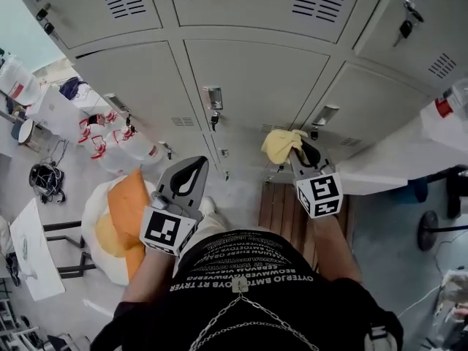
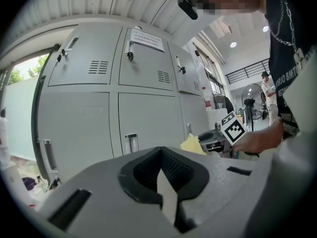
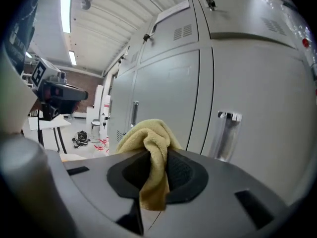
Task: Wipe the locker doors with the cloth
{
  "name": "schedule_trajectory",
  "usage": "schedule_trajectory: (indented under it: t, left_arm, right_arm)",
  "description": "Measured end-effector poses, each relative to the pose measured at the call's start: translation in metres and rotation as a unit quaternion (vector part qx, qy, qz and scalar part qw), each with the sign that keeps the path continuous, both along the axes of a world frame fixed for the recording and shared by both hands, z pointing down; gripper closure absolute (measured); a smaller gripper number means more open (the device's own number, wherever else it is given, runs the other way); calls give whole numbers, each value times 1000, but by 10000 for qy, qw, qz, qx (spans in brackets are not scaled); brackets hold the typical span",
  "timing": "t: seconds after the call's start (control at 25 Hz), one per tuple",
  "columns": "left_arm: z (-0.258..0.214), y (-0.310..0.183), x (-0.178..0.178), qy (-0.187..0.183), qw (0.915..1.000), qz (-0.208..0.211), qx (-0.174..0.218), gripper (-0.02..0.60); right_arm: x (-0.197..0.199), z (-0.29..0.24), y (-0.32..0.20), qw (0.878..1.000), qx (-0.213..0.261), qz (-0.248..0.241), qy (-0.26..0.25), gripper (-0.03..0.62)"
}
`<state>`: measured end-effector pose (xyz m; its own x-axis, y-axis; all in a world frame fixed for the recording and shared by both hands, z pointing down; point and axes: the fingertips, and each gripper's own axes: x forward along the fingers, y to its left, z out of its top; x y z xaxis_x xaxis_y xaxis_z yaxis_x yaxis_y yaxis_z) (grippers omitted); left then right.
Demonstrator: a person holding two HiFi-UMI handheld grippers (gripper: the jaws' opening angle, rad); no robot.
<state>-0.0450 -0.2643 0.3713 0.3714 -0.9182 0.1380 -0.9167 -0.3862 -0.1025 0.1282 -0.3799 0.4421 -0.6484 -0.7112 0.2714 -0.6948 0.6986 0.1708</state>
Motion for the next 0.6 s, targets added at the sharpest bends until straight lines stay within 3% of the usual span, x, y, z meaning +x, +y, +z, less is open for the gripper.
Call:
schedule_trajectory:
  t: [0.28,0.6]
  left_arm:
    - [0,26,9,19,10000,37,-17,578]
    - [-1,30,25,15,9997,227,-65,578]
  right_arm:
    - [6,-45,44,9991,182,-108,-373,528]
    - [6,-43,65,9992,114,-160,-337,528]
